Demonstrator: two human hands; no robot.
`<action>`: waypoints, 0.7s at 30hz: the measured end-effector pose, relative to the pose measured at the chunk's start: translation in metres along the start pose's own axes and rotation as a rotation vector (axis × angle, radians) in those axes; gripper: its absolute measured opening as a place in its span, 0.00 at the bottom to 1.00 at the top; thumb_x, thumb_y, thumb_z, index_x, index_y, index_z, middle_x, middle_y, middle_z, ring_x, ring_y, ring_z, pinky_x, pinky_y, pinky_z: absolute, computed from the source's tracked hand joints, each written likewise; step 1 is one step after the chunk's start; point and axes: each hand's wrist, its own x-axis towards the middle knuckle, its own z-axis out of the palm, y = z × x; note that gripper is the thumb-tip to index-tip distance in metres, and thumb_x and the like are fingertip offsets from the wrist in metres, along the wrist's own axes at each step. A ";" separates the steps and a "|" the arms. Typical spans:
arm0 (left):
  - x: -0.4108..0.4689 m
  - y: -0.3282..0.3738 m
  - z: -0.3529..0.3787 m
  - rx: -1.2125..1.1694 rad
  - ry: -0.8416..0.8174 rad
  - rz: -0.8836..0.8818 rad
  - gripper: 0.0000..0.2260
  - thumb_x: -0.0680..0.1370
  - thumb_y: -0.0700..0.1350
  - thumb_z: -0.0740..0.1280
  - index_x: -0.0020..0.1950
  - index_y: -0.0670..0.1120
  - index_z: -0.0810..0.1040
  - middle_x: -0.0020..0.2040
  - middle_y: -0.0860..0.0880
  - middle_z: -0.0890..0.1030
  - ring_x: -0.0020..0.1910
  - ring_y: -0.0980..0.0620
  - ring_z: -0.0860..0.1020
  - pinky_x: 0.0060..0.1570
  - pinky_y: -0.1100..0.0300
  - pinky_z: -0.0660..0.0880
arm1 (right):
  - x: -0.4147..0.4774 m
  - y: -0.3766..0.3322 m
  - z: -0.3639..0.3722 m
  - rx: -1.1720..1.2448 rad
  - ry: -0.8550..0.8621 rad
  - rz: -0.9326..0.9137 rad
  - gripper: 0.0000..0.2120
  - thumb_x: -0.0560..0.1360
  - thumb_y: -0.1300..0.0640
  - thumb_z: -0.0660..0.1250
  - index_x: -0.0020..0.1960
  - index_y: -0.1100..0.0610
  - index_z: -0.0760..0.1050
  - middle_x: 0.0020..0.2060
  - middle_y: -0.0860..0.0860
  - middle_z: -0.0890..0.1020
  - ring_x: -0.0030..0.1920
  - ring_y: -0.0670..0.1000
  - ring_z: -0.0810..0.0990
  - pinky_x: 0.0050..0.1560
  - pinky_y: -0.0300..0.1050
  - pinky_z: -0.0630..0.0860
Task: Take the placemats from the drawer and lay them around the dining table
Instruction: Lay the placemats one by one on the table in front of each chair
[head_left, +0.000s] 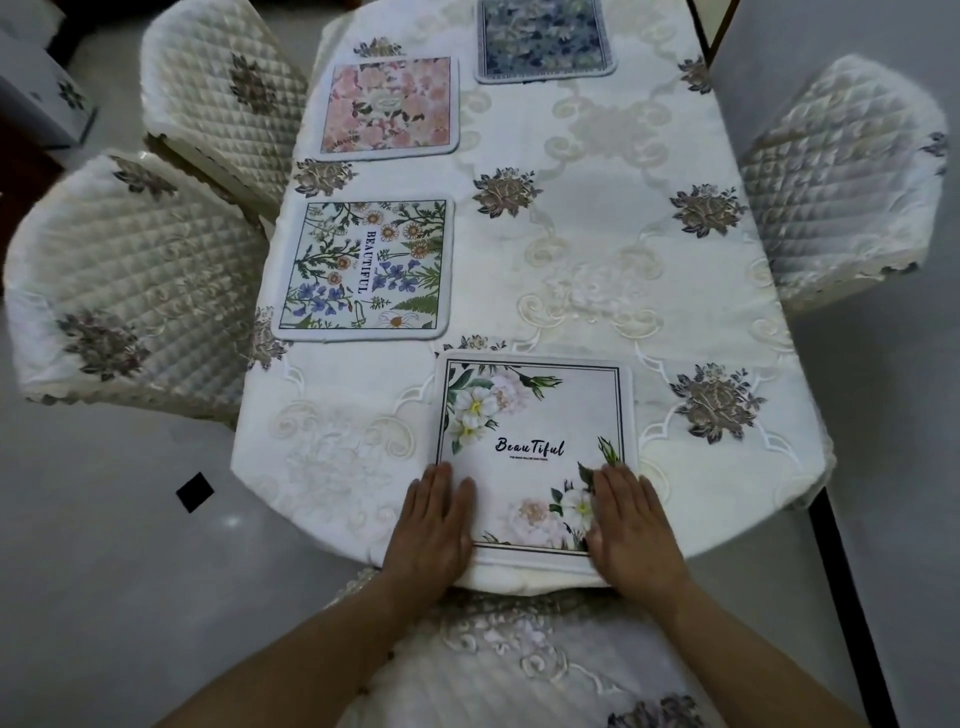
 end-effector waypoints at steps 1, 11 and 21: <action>0.002 0.002 -0.001 0.010 -0.002 0.010 0.26 0.74 0.48 0.58 0.68 0.37 0.74 0.68 0.30 0.71 0.67 0.29 0.70 0.64 0.35 0.71 | 0.001 0.000 0.001 -0.014 -0.018 -0.011 0.30 0.71 0.52 0.58 0.69 0.68 0.68 0.66 0.65 0.73 0.69 0.66 0.70 0.71 0.62 0.60; 0.129 0.022 -0.028 0.058 -0.027 -0.038 0.26 0.78 0.52 0.58 0.73 0.40 0.65 0.74 0.33 0.64 0.75 0.33 0.60 0.73 0.36 0.55 | 0.116 -0.033 -0.051 -0.116 -0.058 -0.105 0.29 0.73 0.57 0.59 0.71 0.69 0.63 0.68 0.66 0.69 0.73 0.65 0.63 0.76 0.59 0.55; 0.201 0.023 -0.036 0.202 -0.205 -0.093 0.29 0.79 0.51 0.54 0.76 0.39 0.51 0.75 0.35 0.58 0.74 0.35 0.57 0.69 0.41 0.63 | 0.189 -0.055 -0.061 -0.254 -0.232 -0.013 0.34 0.79 0.52 0.57 0.77 0.65 0.46 0.76 0.64 0.55 0.77 0.64 0.51 0.76 0.58 0.54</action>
